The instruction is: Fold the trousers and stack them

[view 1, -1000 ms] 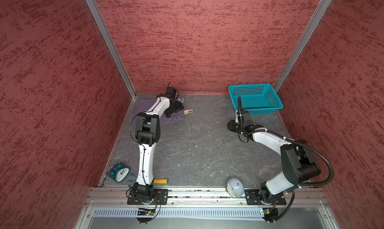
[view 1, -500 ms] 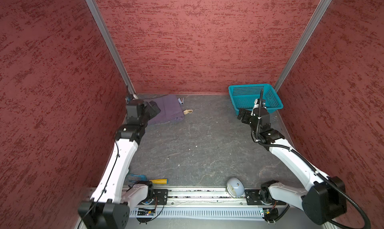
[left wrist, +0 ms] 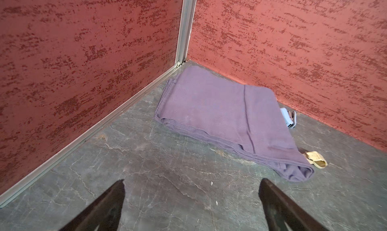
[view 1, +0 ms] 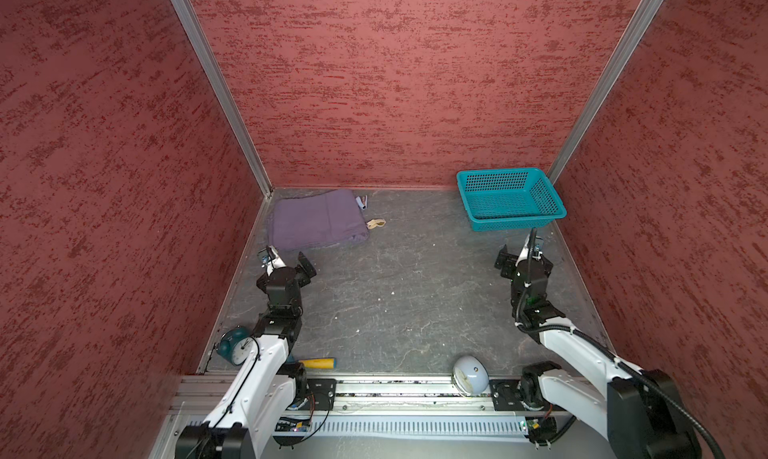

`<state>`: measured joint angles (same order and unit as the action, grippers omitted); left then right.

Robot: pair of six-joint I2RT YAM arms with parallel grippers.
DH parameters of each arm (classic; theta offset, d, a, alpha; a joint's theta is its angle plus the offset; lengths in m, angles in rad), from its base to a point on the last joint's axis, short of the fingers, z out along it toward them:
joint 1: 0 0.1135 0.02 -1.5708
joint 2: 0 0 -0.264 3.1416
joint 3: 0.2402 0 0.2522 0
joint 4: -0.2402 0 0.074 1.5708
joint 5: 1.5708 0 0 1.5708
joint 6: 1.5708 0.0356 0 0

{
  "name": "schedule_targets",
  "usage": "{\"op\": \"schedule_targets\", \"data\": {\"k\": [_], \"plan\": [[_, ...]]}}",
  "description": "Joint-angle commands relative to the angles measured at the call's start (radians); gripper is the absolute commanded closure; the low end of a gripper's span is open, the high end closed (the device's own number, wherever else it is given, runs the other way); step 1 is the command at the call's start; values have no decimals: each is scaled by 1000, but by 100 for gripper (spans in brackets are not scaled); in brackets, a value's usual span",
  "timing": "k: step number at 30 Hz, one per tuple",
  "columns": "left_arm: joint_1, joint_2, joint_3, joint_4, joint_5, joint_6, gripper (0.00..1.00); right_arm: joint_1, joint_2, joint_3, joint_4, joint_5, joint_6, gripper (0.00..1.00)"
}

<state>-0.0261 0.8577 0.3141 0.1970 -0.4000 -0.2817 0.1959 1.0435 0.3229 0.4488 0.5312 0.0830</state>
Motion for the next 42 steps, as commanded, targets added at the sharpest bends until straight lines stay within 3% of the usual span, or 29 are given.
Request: {"op": "schedule_targets", "data": {"k": [1,4,7,12,15,16,17,19,22,23,26,29,30,33,35,36,37,42], "plan": [[2,117,-33,179,-35,31,1,-32,17,-11,114,-51,-32,1],[0,246,-67,375,-9,27,1,-58,68,-54,160,-46,35,1],[-4,354,-15,434,15,59,1,-82,124,-55,192,-32,52,1],[-11,530,151,360,11,156,1,-110,262,11,285,-38,3,1],[-15,604,176,417,-26,194,0,-131,349,71,313,-51,-14,1],[-15,635,144,527,-42,211,1,-136,372,85,328,-57,-17,1],[-23,619,154,489,-41,201,1,-140,390,98,337,-58,-19,1],[-22,629,128,564,9,240,0,-148,405,110,354,-65,-17,1],[6,616,93,602,141,242,1,-167,473,56,532,-81,-20,1],[11,607,80,605,169,241,1,-173,455,69,462,-115,-4,1],[25,599,23,701,223,243,1,-200,456,47,507,-207,-10,1],[37,648,-56,877,276,244,0,-233,474,-29,647,-364,-21,1],[41,709,-86,1021,260,248,1,-248,523,-78,810,-410,-30,1],[73,674,-59,921,289,209,1,-274,507,-78,781,-458,-8,1],[65,661,13,776,323,231,1,-276,487,-35,663,-462,-13,1],[56,678,46,733,311,247,1,-276,500,-45,707,-463,-16,1],[24,681,41,753,265,266,1,-276,497,-43,697,-461,-16,1],[32,679,48,733,283,259,1,-273,495,-48,702,-463,-18,1]]}}
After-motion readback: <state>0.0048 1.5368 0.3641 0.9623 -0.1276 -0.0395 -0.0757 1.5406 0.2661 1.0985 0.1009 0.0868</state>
